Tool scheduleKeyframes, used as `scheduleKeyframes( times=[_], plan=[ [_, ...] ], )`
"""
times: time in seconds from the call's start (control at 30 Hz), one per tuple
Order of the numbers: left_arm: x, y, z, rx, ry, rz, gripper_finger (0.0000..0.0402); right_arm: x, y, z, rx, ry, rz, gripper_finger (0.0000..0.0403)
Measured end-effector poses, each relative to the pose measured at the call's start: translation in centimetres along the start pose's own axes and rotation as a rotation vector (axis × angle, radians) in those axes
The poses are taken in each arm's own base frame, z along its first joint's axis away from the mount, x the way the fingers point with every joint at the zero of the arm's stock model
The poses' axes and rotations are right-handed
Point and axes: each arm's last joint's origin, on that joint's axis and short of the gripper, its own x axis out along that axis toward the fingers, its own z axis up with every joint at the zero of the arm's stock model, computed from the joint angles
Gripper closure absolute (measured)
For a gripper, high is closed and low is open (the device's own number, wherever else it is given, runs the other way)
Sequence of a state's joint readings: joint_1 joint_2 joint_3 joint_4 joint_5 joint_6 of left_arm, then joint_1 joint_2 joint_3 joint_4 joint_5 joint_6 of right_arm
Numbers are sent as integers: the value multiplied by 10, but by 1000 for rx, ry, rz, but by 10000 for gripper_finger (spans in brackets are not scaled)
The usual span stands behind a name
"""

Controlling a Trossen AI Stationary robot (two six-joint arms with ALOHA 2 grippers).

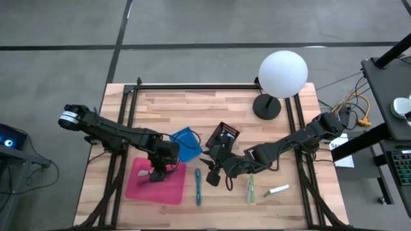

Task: Pick and place items into bin
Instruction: Put the black and violet charger cable into the pink bin, then put the blue and black charger cable into the pink bin

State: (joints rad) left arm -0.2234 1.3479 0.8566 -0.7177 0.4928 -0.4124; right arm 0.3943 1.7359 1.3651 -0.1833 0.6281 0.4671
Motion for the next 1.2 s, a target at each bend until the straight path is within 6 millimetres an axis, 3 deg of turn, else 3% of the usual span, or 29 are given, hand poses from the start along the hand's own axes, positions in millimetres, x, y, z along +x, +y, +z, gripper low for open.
scheduleKeyframes(
  times=[0.13,0.57,0.77,0.93,1.2],
  plan=[
    [-2,-1,-1,4,-3,-15,366,0,0,0,1,0,0,274],
    [-17,-8,-5,43,-70,-44,238,0,0,0,5,0,0,255],
    [-22,-17,8,132,-220,-107,229,0,0,0,5,0,0,258],
    [-30,-29,28,276,-449,-158,229,-2,-1,0,2,12,-5,264],
    [-41,-37,43,548,-710,-43,229,-31,-22,11,161,85,-68,284]
  ],
)
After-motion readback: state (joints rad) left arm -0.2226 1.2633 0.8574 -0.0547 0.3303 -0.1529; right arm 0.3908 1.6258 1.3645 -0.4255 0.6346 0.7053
